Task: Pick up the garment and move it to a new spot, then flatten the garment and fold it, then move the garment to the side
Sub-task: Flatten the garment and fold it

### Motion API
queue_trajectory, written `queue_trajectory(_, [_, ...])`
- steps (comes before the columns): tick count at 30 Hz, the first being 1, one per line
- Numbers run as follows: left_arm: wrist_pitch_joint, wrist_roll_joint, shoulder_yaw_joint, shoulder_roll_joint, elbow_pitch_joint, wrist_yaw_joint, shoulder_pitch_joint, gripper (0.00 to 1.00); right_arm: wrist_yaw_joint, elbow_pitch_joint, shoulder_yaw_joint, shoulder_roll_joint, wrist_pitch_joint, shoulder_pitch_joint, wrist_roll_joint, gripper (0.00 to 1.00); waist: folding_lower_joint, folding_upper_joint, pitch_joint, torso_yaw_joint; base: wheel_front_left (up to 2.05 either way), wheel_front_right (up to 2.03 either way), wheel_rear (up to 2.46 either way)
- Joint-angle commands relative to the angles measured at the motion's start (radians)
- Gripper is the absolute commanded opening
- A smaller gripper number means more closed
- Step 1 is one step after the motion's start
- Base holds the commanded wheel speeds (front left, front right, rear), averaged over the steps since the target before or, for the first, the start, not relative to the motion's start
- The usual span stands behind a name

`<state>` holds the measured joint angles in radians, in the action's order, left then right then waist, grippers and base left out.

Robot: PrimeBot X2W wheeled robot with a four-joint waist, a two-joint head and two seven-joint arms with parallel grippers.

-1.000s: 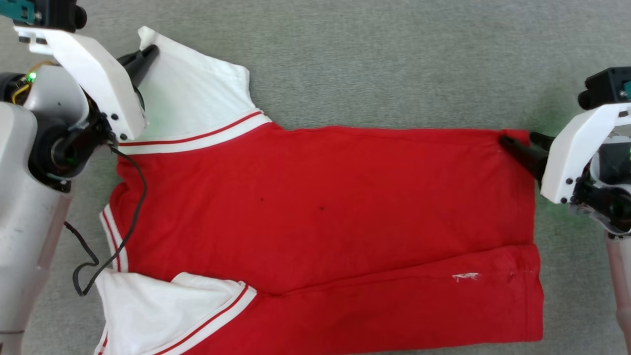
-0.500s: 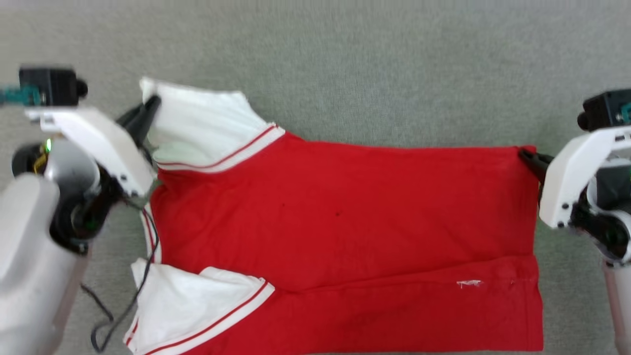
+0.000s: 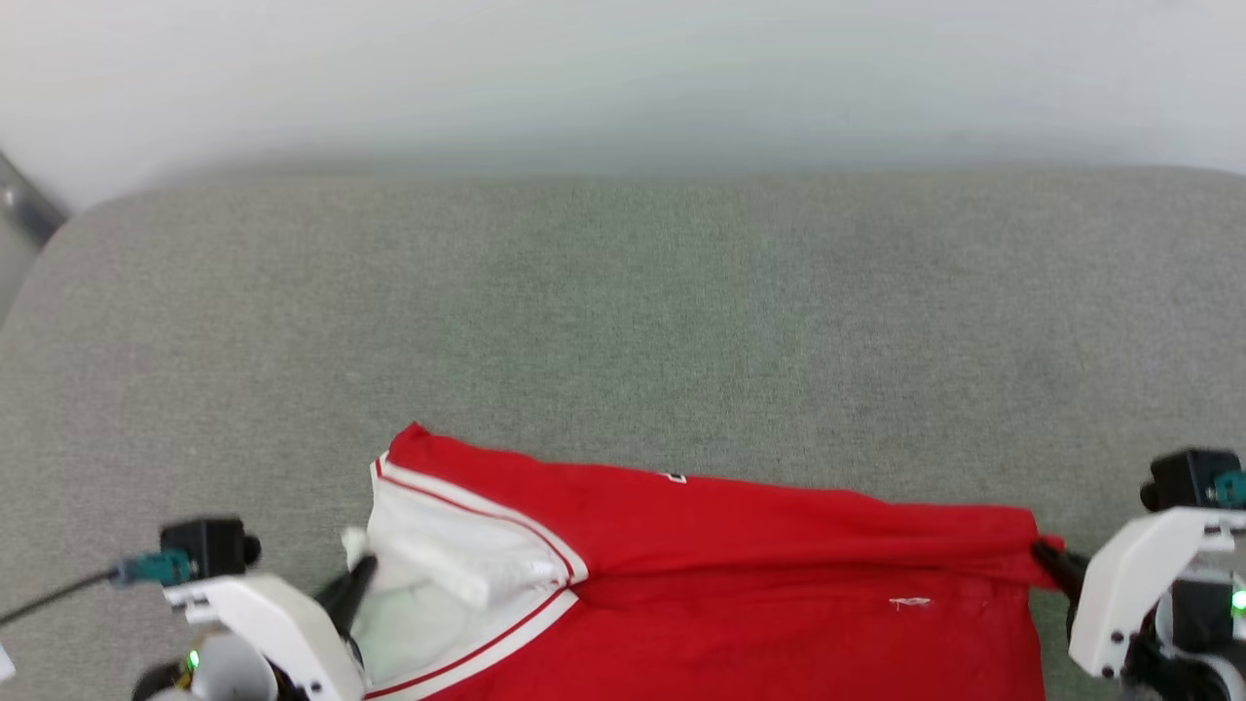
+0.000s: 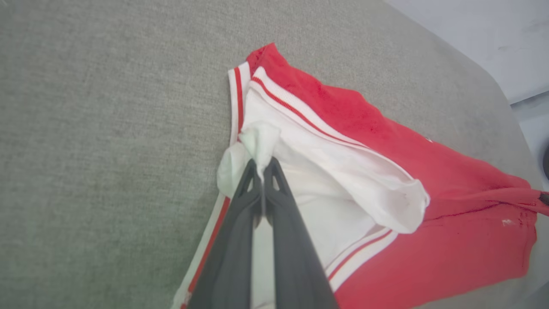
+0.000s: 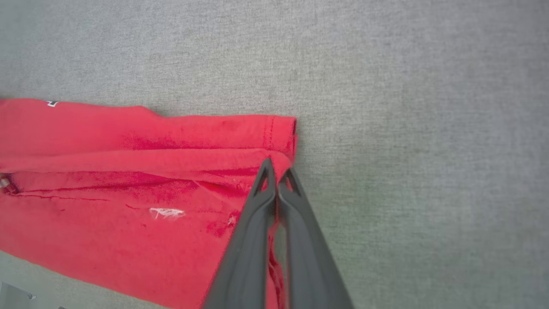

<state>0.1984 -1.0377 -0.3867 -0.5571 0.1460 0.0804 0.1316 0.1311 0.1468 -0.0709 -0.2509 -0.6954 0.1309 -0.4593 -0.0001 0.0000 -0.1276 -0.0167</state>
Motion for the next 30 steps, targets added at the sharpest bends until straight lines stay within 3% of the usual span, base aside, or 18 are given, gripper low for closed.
queue_trajectory(1, [-0.006, -0.015, -0.011, 0.016, 0.000, 0.008, -0.057, 0.00, -0.001, 0.021, -0.016, 0.012, 0.020, -0.046, -0.010, 0.00, 0.0001, 0.0000, 0.043, -0.011, 0.00, 0.00, 0.00])
queue_trajectory(3, [-0.014, -0.021, -0.012, 0.028, 0.003, 0.014, -0.077, 0.00, -0.001, 0.029, -0.024, 0.015, 0.035, -0.060, -0.011, 0.00, 0.0001, 0.0000, 0.047, -0.011, 0.00, 0.00, 0.00])
queue_trajectory(4, [-0.017, -0.028, -0.015, 0.037, 0.008, 0.017, -0.096, 0.00, -0.001, 0.039, -0.027, 0.019, 0.046, -0.075, -0.016, 0.27, 0.0001, 0.0000, 0.050, -0.010, 0.00, 0.00, 0.00])
queue_trajectory(5, [-0.017, -0.036, -0.020, 0.048, 0.017, 0.021, -0.115, 0.00, -0.001, 0.049, -0.029, 0.022, 0.058, -0.091, -0.018, 0.47, 0.0001, 0.0000, 0.056, -0.009, 0.00, 0.00, 0.00])
queue_trajectory(6, [-0.020, -0.037, -0.022, 0.054, 0.027, 0.024, -0.127, 0.32, -0.001, 0.058, -0.027, 0.024, 0.072, -0.103, -0.019, 1.00, 0.0001, 0.0000, 0.059, -0.006, 0.00, 0.00, 0.00])
queue_trajectory(7, [-0.025, -0.036, -0.026, 0.060, 0.037, 0.026, -0.133, 0.80, -0.001, 0.066, -0.026, 0.030, 0.086, -0.111, -0.025, 1.00, 0.0001, 0.0000, 0.061, -0.004, 0.00, 0.00, 0.00])
queue_trajectory(8, [-0.030, -0.032, -0.031, 0.066, 0.046, 0.025, -0.141, 1.00, -0.001, 0.073, -0.019, 0.032, 0.098, -0.121, -0.026, 1.00, 0.0001, 0.0000, 0.064, -0.002, 0.00, 0.00, 0.00])
queue_trajectory(18, [-0.247, 0.102, -0.033, 0.090, 0.020, 0.033, -0.130, 1.00, -0.001, -0.027, -0.006, 0.011, 0.242, -0.187, -0.045, 1.00, 0.0001, 0.0000, 0.108, 0.028, 0.00, 0.00, 0.00])
queue_trajectory(24, [-0.371, 0.206, -0.022, 0.074, -0.062, 0.064, -0.099, 1.00, -0.001, -0.108, -0.062, -0.020, 0.155, -0.169, -0.052, 1.00, 0.0001, 0.0000, 0.114, 0.035, 0.00, 0.00, 0.00])
queue_trajectory(30, [-0.436, 0.320, -0.025, 0.079, -0.151, 0.103, -0.050, 1.00, -0.001, -0.117, -0.113, -0.037, -0.039, -0.135, -0.062, 1.00, 0.0001, 0.0000, 0.077, 0.005, 0.00, 0.00, 0.00])
